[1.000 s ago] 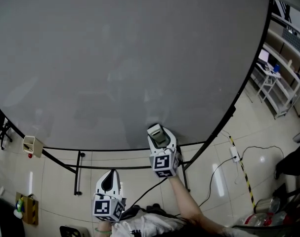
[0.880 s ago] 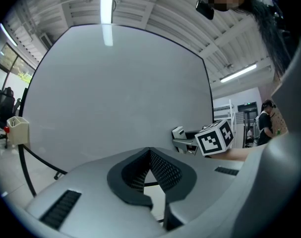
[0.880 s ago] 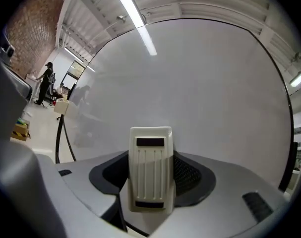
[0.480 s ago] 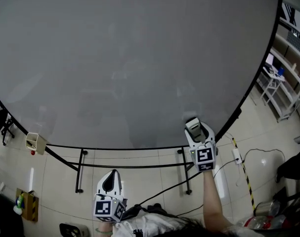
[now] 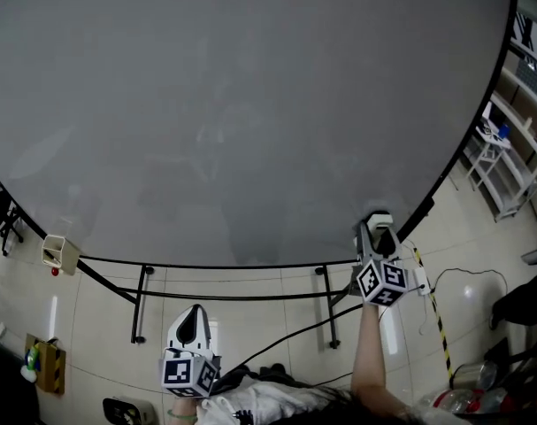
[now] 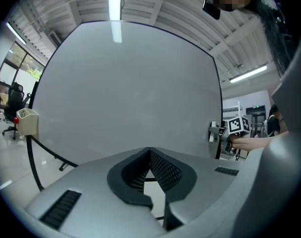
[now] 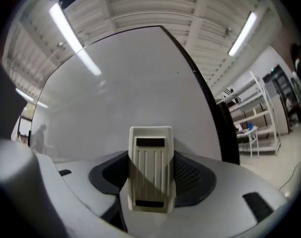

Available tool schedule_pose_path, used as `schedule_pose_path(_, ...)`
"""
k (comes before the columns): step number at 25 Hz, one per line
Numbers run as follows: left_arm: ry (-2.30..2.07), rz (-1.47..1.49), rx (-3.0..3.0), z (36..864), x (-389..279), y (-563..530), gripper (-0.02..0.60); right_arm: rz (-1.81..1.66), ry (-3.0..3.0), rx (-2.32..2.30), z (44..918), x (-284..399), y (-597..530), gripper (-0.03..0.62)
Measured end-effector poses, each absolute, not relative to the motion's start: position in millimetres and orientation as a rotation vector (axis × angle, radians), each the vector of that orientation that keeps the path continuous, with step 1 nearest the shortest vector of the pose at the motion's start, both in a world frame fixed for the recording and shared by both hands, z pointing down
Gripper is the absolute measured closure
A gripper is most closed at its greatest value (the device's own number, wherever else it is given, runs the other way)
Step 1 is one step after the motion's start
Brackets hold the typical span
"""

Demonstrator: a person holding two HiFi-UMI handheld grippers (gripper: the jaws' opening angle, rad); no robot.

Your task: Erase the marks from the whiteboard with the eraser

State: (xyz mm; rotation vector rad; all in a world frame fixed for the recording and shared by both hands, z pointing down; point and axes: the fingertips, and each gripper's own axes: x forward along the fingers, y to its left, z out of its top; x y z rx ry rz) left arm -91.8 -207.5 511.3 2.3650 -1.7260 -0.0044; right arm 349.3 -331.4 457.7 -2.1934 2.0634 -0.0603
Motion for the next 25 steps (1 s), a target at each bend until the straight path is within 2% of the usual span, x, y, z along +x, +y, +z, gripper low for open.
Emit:
schedule_pose_path(9,-1.673,-0.011,2.392,510,-78,-212,0.580,-0.095,2.525,-2.057,533,206,-346,0.322)
schedule_pose_path(11,-1.671,-0.020,2.394,508,-78,-211,0.580,0.034,2.600,-2.088,507,201,-338,0.322)
schedule_pose_path(14,-1.670,-0.041,2.402,509,-79,-212,0.580,0.259,2.495,-2.144,410,216,-329,0.322)
schedule_pose_path(18,-1.643,-0.055,2.416,509,-68,-213,0.580,0.305,2.377,-2.150,301,226,-343,0.322)
schedule_pose_path(21,-1.640,-0.067,2.420,510,-66,-211,0.580,0.292,2.330,-2.276,291,217,-346,0.322)
schedule_pose_path(25,-1.646,-0.082,2.407,511,-75,-215,0.580,0.343,2.401,-2.359,345,185,-352,0.322)
